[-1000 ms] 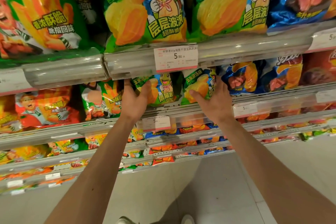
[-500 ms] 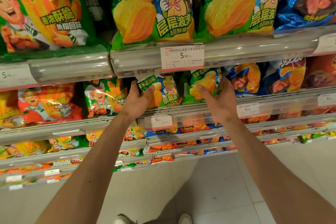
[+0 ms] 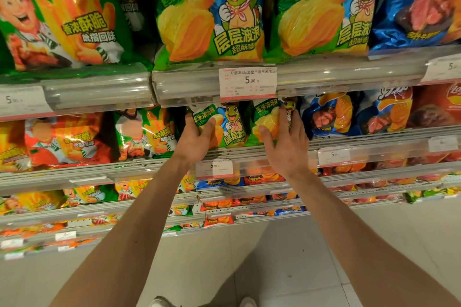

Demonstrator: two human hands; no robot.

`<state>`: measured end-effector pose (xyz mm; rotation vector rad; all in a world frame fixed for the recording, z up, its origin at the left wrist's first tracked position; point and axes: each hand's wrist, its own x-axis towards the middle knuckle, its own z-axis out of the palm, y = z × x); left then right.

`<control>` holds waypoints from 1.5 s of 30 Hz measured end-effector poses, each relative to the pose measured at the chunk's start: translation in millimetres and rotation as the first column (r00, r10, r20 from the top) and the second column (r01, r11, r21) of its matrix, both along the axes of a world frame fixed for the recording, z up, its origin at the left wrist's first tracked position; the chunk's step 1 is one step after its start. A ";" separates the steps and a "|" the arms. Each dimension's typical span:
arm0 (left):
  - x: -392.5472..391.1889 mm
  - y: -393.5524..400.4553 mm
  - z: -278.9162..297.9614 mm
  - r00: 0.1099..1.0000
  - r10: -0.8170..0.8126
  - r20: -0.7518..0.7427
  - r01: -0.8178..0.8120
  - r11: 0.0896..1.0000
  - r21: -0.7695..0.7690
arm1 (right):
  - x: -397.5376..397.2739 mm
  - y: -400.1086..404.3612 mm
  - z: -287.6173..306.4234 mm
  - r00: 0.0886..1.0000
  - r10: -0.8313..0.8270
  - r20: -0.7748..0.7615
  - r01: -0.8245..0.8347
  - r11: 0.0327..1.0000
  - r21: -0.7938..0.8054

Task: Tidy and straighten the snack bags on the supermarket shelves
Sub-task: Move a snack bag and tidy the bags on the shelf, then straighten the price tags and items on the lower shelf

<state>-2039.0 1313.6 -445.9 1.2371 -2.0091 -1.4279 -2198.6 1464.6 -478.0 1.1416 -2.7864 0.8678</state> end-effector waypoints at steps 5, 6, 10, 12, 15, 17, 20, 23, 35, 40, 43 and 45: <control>7.2 2.5 7.6 1.000 0.000 -0.013 0.000 1.000 -0.003 | -6.9 5.0 6.6 0.999 0.025 0.029 -0.026 0.998 0.064; 10.4 4.1 9.7 1.000 -0.005 -0.027 0.005 1.000 -0.007 | -8.0 6.8 8.3 0.997 0.037 0.061 -0.040 0.998 0.056; 30.5 13.7 14.3 0.995 0.018 -0.098 -0.023 0.998 -0.050 | -7.7 18.9 15.6 0.981 0.076 0.177 -0.067 0.996 -0.058; 44.0 17.5 14.8 0.989 0.061 -0.135 -0.070 0.995 -0.069 | -3.5 28.0 20.0 0.965 0.069 0.254 -0.037 0.991 -0.131; 68.7 22.2 15.9 0.975 0.129 -0.179 -0.144 0.987 -0.074 | 8.2 42.8 25.1 0.933 0.038 0.358 0.049 0.972 -0.230; 87.9 26.2 16.9 0.965 0.162 -0.205 -0.179 0.982 -0.063 | 20.1 50.0 27.7 0.896 0.012 0.443 0.127 0.951 -0.281; 117.5 34.1 21.4 0.950 0.221 -0.221 -0.233 0.972 -0.030 | 39.8 55.0 30.2 0.822 0.067 0.565 0.139 0.939 -0.313; 145.8 44.3 28.0 0.921 0.304 -0.246 -0.311 0.950 0.010 | 59.7 50.5 31.2 0.798 0.132 0.589 0.074 0.947 -0.312; 267.6 6.0 24.6 0.852 0.419 -0.313 -0.401 0.908 0.123 | 173.6 0.0 31.4 0.680 0.195 0.707 0.084 0.937 -0.340; 326.0 -41.4 27.1 0.834 0.445 -0.326 -0.422 0.896 0.142 | 230.0 -40.3 39.2 0.627 0.209 0.750 0.144 0.916 -0.375; 351.3 -64.6 27.3 0.849 0.415 -0.327 -0.393 0.910 0.133 | 262.0 -64.9 43.4 0.672 0.229 0.704 0.091 0.918 -0.386; 362.8 -76.8 27.9 0.859 0.391 -0.329 -0.372 0.920 0.123 | 278.6 -78.6 41.8 0.678 0.233 0.697 0.079 0.920 -0.385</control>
